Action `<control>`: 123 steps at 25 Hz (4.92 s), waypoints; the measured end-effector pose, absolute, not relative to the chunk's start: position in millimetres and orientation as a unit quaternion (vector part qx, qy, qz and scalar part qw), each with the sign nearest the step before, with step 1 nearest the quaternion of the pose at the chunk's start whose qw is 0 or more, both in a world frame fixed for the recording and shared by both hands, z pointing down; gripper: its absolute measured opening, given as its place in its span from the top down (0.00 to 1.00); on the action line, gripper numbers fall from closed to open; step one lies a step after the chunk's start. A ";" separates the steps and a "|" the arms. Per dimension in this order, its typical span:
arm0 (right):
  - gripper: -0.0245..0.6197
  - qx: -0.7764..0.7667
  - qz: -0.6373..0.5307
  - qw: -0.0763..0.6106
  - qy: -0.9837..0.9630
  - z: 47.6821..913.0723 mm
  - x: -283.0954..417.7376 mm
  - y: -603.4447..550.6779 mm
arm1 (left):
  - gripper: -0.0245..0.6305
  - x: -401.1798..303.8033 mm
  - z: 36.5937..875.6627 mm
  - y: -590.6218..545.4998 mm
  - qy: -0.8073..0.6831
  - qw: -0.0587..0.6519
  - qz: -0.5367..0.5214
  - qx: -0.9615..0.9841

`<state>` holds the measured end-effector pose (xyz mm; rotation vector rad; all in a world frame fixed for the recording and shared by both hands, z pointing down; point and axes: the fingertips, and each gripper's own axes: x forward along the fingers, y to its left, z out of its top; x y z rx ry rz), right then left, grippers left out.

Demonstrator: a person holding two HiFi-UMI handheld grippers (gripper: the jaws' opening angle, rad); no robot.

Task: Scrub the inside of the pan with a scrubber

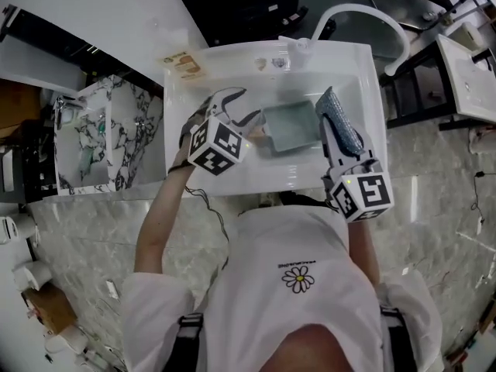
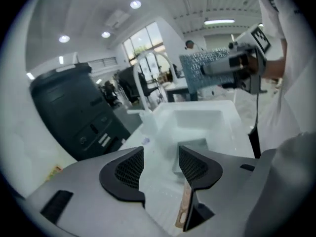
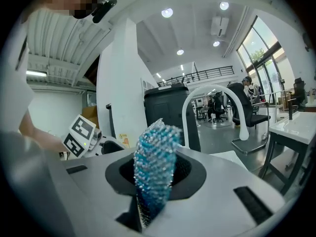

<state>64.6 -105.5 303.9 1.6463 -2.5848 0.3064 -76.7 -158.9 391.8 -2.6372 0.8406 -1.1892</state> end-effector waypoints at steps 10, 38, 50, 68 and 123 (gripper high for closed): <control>0.87 0.546 0.137 0.048 -0.825 331.8 86.0 -107.3 | 0.62 -94.7 548.7 -121.0 0.063 -0.033 -0.618 -0.783; 0.87 0.513 0.174 0.096 -0.835 372.1 86.1 -133.4 | 0.74 -100.4 592.2 -120.6 -0.006 -0.069 -0.677 -0.733; 0.87 0.368 0.268 0.297 -0.839 460.0 82.2 -183.7 | 0.74 -102.8 560.7 -134.2 -0.009 -0.032 -0.697 -0.717; 0.87 0.244 0.550 0.478 -0.640 661.9 70.7 -190.1 | 0.75 -108.1 550.7 -132.6 -0.003 -0.027 -0.722 -0.691; 0.88 0.145 0.662 0.320 -0.662 606.1 -79.9 -184.8 | 0.75 -124.4 556.8 -136.5 -0.008 -0.039 -0.722 -0.691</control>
